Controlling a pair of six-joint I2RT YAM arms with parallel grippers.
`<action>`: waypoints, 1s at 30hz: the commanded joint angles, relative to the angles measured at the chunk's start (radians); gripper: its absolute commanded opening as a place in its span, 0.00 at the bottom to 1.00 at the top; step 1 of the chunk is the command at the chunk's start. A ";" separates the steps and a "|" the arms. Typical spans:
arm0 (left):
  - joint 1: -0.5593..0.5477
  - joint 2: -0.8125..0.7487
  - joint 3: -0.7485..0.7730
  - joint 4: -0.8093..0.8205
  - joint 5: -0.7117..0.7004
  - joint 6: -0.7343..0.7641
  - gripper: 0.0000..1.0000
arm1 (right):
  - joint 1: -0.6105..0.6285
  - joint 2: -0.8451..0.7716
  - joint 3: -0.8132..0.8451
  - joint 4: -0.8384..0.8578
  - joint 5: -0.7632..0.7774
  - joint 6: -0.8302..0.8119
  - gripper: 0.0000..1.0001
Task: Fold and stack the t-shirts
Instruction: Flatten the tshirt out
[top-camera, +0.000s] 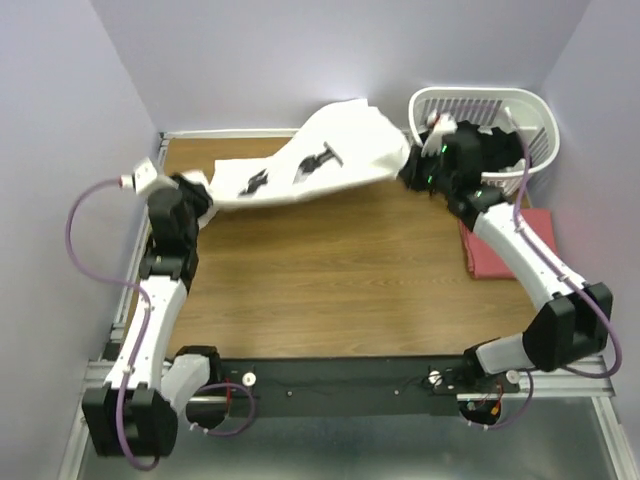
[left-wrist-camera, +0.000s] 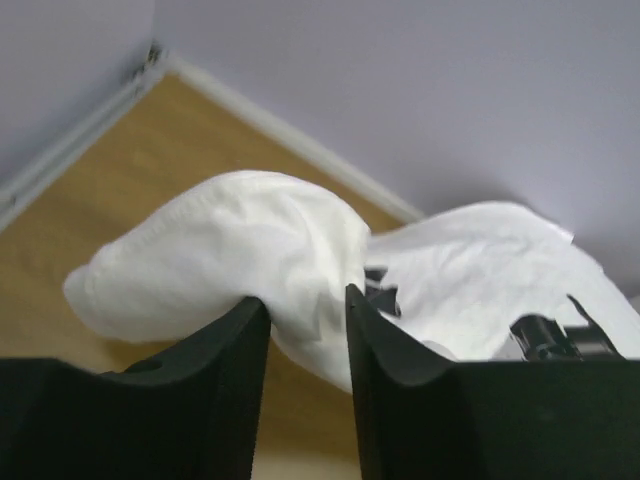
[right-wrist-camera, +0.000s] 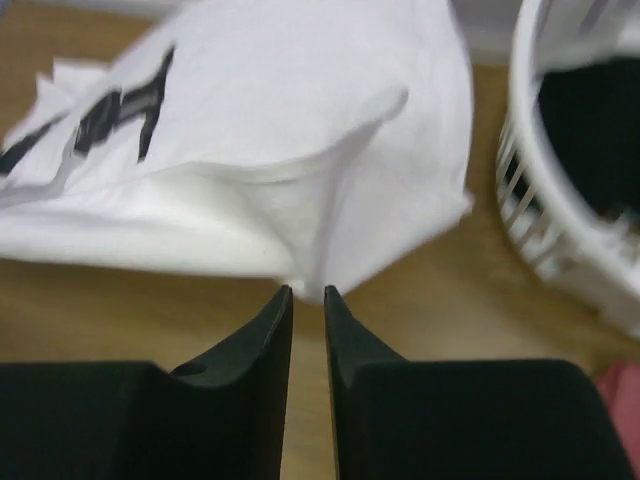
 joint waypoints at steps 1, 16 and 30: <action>0.006 -0.177 -0.284 -0.012 0.029 -0.186 0.56 | -0.004 -0.109 -0.363 -0.021 -0.187 0.199 0.36; -0.021 -0.277 -0.315 -0.240 0.121 -0.038 0.79 | -0.001 -0.317 -0.692 -0.036 -0.287 0.267 0.64; -0.044 0.242 -0.153 -0.121 0.106 0.040 0.82 | 0.113 0.244 -0.206 -0.023 -0.341 0.143 0.65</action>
